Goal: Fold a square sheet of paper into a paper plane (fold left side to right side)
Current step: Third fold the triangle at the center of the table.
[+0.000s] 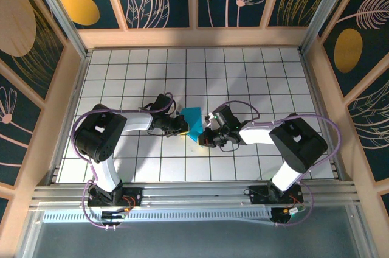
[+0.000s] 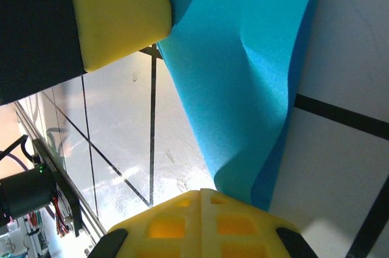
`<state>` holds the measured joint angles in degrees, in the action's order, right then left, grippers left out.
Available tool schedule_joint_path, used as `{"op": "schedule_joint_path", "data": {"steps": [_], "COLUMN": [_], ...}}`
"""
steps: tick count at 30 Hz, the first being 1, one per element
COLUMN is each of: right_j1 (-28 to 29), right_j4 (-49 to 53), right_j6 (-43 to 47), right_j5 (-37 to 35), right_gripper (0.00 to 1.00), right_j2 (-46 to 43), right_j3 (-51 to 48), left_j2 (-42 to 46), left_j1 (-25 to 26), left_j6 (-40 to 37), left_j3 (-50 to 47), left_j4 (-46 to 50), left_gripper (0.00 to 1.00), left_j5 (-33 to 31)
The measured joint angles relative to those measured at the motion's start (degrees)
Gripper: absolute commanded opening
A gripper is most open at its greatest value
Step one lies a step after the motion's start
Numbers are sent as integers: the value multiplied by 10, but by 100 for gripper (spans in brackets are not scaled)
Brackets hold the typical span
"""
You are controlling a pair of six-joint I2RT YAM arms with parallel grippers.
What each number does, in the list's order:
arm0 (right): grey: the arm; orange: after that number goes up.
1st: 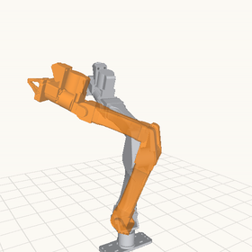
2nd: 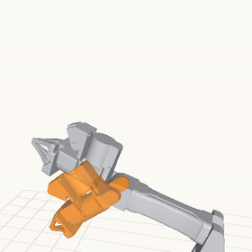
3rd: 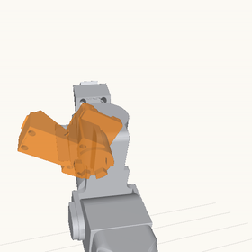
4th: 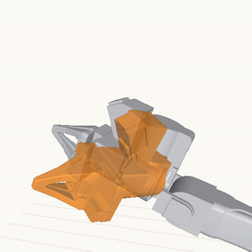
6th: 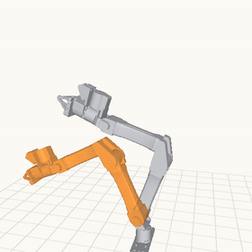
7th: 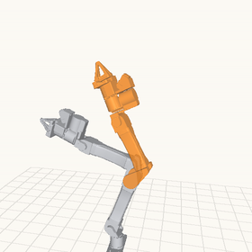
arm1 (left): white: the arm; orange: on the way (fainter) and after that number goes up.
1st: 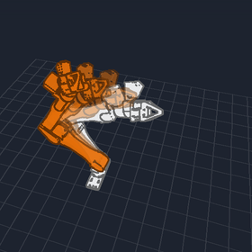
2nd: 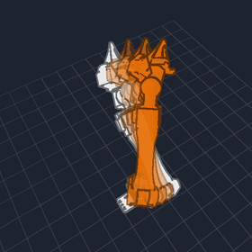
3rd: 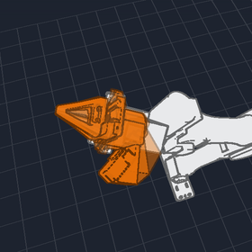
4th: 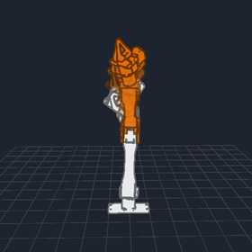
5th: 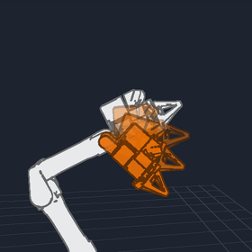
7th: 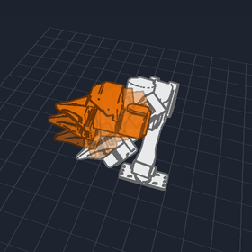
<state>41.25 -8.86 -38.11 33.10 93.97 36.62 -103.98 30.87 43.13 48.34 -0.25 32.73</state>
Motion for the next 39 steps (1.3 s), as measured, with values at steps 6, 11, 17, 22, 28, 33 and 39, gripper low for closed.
{"op": "schedule_joint_path", "data": {"steps": [6, 11, 17, 22, 28, 33, 39], "right_j1": [0, 0, 0, 0, -4, -5, -6], "right_j4": [0, 0, -1, -3, -4, -3, 2], "right_j6": [-1, -3, -13, -17, -19, -19, -18], "right_j5": [0, 0, 0, 4, 10, 10, 10], "right_gripper": [0, 0, 0, 0, 0, 0, 0], "right_j2": [8, 10, 18, 23, 25, 26, 26], "right_j3": [0, 0, 0, 0, 0, 0, 2], "left_j2": [0, 0, 0, 6, 37, 93, 117], "left_j1": [0, 0, 0, 2, 2, 2, 18], "left_j6": [0, 0, 0, 0, 0, 0, 6], "left_j3": [0, 0, 0, 0, 0, -1, -35], "left_j4": [0, 0, 0, 3, 10, 6, -22], "left_gripper": [6, 6, 9, 15, 18, 14, 11], "left_j5": [0, 0, 0, -3, -15, -15, 5]}}
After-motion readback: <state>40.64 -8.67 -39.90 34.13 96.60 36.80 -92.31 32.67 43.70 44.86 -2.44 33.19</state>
